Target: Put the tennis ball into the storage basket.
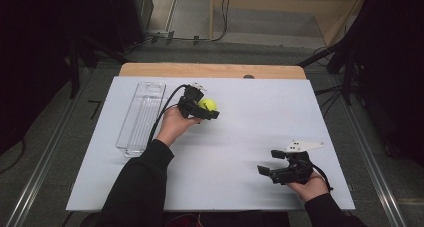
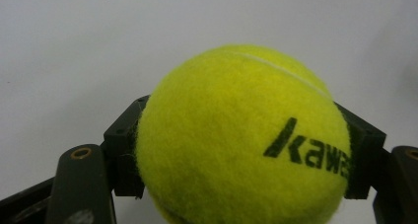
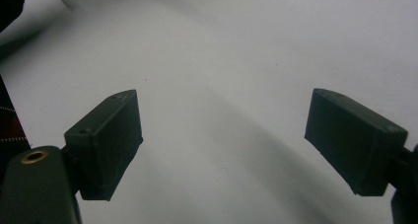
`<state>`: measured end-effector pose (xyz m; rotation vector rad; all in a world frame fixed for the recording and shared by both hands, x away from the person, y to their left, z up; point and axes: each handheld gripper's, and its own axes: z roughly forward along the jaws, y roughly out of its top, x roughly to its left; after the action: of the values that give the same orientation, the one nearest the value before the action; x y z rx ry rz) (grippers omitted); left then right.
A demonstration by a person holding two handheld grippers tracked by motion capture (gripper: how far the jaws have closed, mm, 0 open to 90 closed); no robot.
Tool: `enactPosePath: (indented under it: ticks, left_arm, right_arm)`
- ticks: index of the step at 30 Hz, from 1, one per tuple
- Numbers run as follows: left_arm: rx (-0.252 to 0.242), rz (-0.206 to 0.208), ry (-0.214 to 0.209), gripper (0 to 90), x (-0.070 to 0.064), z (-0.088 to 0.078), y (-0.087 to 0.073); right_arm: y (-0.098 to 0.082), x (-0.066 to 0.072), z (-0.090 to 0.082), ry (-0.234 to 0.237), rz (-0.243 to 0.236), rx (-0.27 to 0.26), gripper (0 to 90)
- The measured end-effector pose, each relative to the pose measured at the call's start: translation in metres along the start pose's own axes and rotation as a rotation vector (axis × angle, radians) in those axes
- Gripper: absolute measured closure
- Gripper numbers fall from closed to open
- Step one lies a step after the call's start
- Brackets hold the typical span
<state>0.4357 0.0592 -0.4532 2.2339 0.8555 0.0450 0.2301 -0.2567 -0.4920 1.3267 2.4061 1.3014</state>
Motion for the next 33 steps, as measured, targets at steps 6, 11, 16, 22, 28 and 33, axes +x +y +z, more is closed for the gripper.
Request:
enactPosePath:
  ticks: [6,11,16,22,28,33]
  left_arm:
    - [0.013,0.016,-0.007,26.0,-0.007,-0.010,0.002]
    - [-0.006,-0.002,-0.018,26.0,-0.010,-0.018,0.004]
    - [-0.005,-0.021,-0.017,26.0,-0.010,-0.025,0.005]
    - [-0.005,-0.022,-0.016,26.0,-0.011,-0.035,0.008]
    - [0.003,-0.033,-0.034,25.9,-0.014,-0.046,0.011]
    - [0.005,-0.029,-0.031,25.9,-0.016,-0.053,0.013]
  right_arm:
    - [0.001,0.002,0.000,0.001,-0.002,-0.002,12.5]
    - [0.000,0.002,0.000,0.003,-0.004,-0.002,12.5]
    - [0.000,0.001,0.000,0.006,-0.004,-0.001,12.5]
    - [0.001,0.002,0.000,0.006,-0.005,-0.003,12.5]
    - [0.001,0.002,0.000,0.006,-0.002,-0.004,12.5]
    - [0.001,0.001,0.000,0.006,-0.001,-0.003,12.5]
